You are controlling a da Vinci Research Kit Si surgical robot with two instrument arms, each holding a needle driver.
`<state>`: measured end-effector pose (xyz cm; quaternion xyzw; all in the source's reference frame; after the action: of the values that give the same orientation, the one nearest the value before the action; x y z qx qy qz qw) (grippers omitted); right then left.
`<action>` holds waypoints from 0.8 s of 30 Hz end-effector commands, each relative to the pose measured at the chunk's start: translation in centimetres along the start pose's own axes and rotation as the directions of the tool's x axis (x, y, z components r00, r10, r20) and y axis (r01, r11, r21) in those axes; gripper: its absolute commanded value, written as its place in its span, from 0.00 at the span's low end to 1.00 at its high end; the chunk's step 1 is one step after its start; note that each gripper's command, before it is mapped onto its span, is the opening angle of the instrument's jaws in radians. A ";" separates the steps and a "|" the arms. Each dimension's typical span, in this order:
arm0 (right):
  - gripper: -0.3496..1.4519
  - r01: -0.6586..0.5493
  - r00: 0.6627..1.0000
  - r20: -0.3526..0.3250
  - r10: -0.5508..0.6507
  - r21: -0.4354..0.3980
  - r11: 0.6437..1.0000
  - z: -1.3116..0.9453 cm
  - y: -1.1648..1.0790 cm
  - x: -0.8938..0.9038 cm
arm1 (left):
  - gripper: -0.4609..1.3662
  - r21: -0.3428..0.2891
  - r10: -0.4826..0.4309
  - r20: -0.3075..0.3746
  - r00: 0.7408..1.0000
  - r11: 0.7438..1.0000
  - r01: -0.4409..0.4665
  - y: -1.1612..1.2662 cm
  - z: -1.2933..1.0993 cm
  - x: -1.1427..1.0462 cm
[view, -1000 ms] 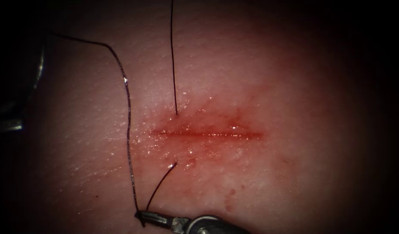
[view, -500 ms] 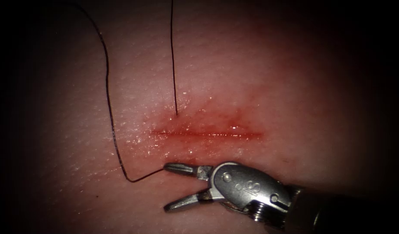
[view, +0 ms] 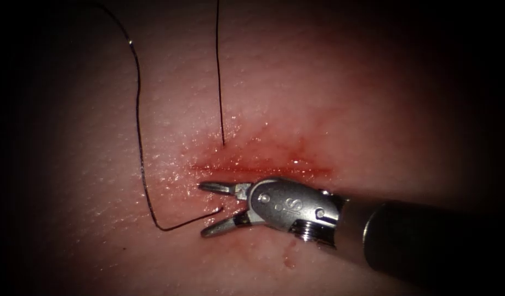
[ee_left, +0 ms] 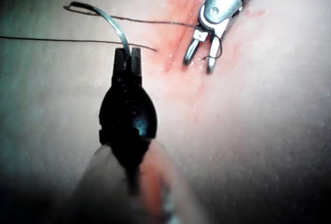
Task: Wound Closure
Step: Use the right tool to pull the suture through the incision
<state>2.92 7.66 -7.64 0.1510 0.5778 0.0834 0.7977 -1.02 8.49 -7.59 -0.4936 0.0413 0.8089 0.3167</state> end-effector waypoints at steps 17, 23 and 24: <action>0.00 -0.282 0.959 0.006 0.282 0.005 0.959 -0.13 -0.15 0.26 | 0.06 -0.011 -0.007 -0.004 1.000 1.000 0.007 0.03 0.03 0.01; 0.00 -0.410 0.912 0.040 0.409 0.040 0.911 -0.14 -0.39 0.35 | 0.06 -0.016 -0.006 -0.008 1.000 1.000 0.006 0.03 0.08 0.00; 0.00 -0.420 0.907 0.055 0.417 0.049 0.906 -0.14 -0.45 0.39 | 0.06 -0.018 -0.006 -0.009 1.000 1.000 0.006 0.04 0.09 -0.01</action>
<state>2.88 7.33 -8.21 0.2990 0.5154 0.2315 0.7690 -1.12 8.50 -7.54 -0.4991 0.0373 0.8057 0.3166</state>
